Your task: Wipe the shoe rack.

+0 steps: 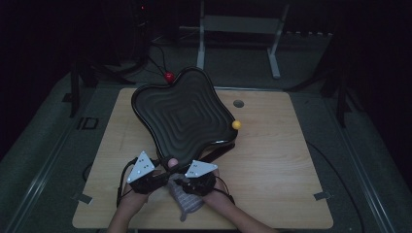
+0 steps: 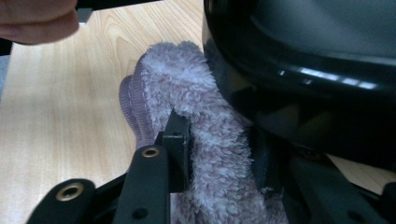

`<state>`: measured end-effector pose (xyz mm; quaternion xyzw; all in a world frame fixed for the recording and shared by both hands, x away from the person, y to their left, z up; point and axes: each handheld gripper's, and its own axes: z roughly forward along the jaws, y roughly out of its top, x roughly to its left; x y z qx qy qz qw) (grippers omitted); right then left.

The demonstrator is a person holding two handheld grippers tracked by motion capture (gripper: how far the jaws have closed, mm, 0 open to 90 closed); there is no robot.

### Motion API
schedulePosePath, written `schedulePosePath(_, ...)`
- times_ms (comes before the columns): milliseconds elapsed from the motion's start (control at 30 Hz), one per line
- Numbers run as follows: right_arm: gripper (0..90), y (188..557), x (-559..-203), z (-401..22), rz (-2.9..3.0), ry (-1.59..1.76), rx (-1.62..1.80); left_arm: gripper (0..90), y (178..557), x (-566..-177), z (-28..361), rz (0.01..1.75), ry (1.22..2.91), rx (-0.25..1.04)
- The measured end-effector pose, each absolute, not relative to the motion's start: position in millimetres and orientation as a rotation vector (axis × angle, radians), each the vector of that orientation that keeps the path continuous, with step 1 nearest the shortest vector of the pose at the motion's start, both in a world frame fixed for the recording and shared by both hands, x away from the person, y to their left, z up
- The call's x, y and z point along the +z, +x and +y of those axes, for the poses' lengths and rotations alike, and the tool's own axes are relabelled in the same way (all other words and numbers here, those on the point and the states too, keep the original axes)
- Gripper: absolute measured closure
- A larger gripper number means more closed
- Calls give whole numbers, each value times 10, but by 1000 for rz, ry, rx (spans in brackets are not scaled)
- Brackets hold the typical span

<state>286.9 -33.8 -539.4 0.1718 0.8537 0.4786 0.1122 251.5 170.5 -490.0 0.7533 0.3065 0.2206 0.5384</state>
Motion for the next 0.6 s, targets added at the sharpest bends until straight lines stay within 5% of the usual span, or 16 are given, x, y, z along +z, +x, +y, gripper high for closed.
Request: schedulePosePath(600, 584, 2850, -5394, -295, 2470, 524, 1422, 599, 2494, -4901, 1675, 730, 1804, 569)
